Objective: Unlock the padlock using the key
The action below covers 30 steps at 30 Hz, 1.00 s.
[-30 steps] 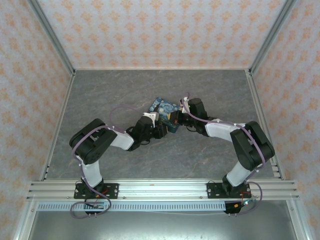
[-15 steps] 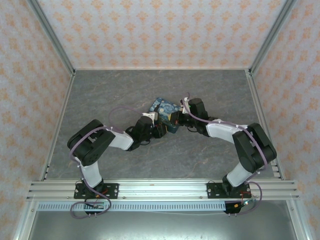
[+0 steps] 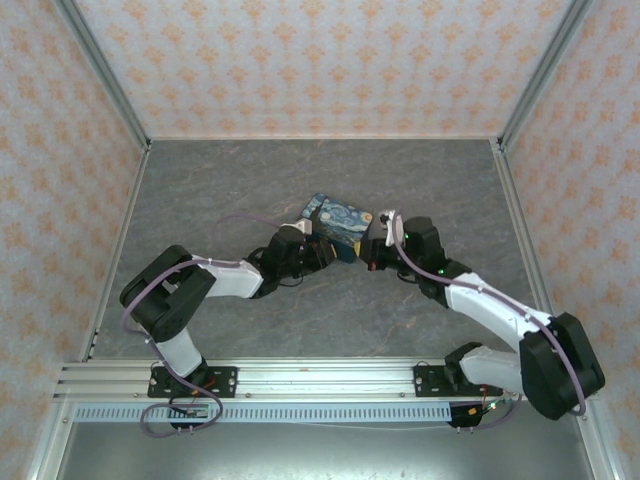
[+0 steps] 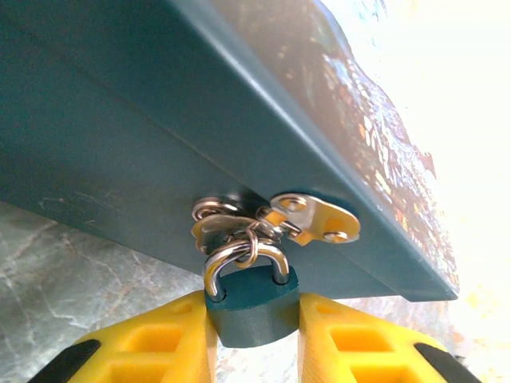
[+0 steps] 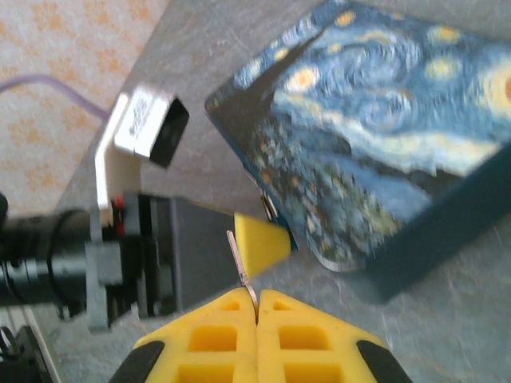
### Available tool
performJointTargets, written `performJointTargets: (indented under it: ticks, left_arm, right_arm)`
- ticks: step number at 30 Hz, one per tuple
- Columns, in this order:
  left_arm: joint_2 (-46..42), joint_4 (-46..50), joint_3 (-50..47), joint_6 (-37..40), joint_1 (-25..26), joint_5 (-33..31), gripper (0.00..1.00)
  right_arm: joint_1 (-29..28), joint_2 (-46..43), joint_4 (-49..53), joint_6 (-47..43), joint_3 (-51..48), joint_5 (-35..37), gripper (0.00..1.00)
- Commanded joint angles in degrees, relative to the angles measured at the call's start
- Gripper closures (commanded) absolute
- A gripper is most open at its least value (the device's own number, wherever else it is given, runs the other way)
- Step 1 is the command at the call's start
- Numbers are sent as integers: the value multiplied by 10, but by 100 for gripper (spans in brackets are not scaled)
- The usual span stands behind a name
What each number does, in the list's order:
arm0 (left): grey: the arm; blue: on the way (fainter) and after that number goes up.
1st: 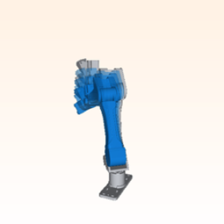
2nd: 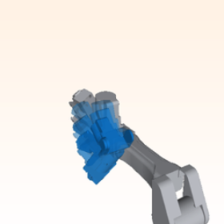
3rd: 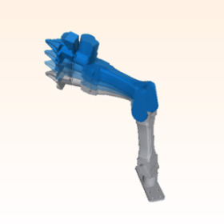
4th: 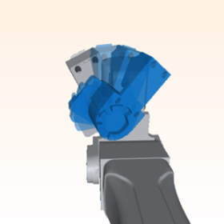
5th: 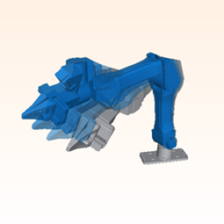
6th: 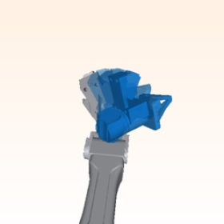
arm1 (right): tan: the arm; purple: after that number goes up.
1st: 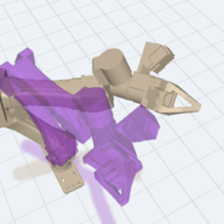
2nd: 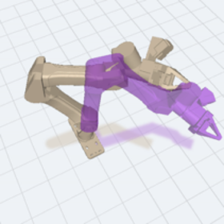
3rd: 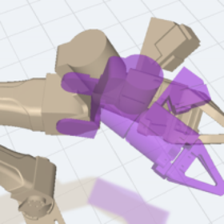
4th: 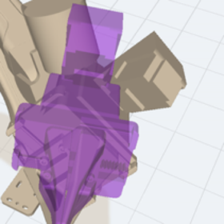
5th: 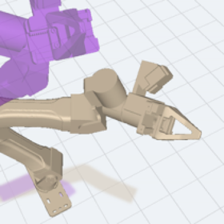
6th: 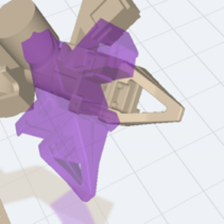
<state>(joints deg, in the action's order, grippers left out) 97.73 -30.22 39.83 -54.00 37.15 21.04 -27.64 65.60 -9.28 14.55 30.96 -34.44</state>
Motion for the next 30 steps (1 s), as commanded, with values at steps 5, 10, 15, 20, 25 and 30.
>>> performJointTargets:
  ticks: [5, 10, 15, 20, 25, 30]
  left_arm:
    - [-27, 20, 40, -69, 6, 30, 74]
    - [-21, 26, 45, -77, 6, 30, 74]
    - [-17, 18, 44, -93, 6, 26, 74]
    - [-16, 17, 44, -98, 5, 25, 74]
    - [-15, 20, 43, -99, 6, 23, 74]
    - [-16, 19, 43, -98, 5, 20, 74]
  right_arm:
    - [-27, -70, -27, -25, -80, 21, 100]
    - [-54, -46, -52, -24, -102, 36, 100]
    - [-73, -10, -98, -13, -106, 55, 100]
    - [-78, 34, -134, -4, -100, 64, 100]
    - [-81, 55, -152, -6, -92, 86, 100]
    - [-81, 81, -160, -9, -77, 94, 100]
